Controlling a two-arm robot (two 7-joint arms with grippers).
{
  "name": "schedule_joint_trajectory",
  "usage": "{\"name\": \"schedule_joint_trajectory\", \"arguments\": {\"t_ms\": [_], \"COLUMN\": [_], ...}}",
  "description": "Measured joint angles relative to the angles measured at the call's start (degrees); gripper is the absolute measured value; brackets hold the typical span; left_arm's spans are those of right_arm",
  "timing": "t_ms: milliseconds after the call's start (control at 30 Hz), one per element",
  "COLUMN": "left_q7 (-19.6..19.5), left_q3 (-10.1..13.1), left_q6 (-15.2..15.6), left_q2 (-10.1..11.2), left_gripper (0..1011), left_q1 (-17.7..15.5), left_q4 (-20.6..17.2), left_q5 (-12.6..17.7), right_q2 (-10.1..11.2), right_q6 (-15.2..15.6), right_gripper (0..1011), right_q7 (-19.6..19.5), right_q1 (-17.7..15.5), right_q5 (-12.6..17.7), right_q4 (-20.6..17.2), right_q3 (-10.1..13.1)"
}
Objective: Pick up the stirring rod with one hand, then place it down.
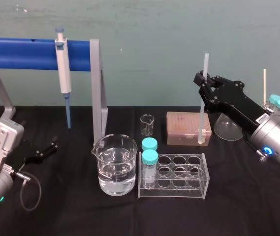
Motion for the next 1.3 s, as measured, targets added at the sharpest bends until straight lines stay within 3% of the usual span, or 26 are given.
{"name": "schedule_joint_trajectory", "arguments": {"t_ms": [1300], "left_q7": [0.0], "left_q3": [0.0], "left_q6": [0.0], "left_q2": [0.0], "left_gripper": [1000], "left_q1": [0.0], "left_q4": [0.0], "left_q5": [0.0], "right_q2": [0.9], "right_q6": [-0.6], "right_gripper": [74], "right_q7": [2.2], "right_q1": [0.0], "right_q5": [0.3], "right_q4": [1.4], "right_q3": [-0.7]}}
